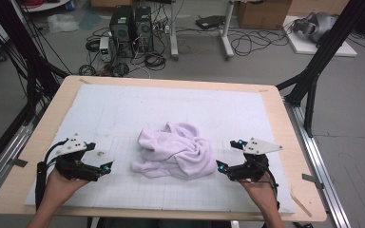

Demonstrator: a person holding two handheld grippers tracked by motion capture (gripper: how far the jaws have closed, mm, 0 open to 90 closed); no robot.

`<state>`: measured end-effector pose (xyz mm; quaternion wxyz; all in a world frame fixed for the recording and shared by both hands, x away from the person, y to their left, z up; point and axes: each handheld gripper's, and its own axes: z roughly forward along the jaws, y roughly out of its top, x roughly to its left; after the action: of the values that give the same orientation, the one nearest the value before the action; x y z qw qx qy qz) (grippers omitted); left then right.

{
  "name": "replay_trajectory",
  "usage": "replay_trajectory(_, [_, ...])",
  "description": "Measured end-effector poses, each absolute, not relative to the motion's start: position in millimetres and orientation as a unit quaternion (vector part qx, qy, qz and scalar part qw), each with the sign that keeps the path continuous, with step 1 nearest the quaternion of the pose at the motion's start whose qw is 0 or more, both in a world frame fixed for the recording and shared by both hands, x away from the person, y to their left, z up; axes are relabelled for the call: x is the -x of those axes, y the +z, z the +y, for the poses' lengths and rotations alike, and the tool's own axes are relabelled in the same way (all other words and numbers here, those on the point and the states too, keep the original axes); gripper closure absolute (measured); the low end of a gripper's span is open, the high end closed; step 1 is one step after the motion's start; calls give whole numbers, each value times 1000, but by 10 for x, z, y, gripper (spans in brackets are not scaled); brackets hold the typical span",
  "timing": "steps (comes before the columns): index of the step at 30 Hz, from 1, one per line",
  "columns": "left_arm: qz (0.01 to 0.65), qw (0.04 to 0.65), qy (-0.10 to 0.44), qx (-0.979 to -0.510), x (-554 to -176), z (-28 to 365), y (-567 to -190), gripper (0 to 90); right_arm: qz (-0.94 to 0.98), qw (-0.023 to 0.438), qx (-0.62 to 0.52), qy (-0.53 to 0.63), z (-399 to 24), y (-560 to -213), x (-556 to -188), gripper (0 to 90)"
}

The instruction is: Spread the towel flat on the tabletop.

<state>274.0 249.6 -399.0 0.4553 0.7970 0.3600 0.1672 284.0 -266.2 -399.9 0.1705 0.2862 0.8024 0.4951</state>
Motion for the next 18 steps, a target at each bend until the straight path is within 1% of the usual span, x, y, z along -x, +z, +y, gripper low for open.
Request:
replay_trajectory(3, [347,457,158,-804,-2796,2433,-3924,64,808,170,-278,491,-2578,-3930,-2920,103])
replay_trajectory(10, [322,463,156,-811,-2944,2235,-3741,96,811,159,-268,494,-2430,-3768,-3134,104])
replay_trajectory(13, [314,467,151,-813,-3034,2126,-3655,120,814,164,-257,495,-2336,-3665,-3218,104])
replay_trajectory(15, [308,470,147,-814,-3096,2038,-3612,136,817,162,-251,493,-2265,-3615,-3270,118])
replay_trajectory(16, [306,473,143,-814,-3123,1985,-3596,148,818,160,-248,493,-2235,-3601,-3297,139])
replay_trajectory(18, [293,474,134,-819,-3180,1878,-3577,198,821,154,-243,492,-2176,-3600,-3339,166])
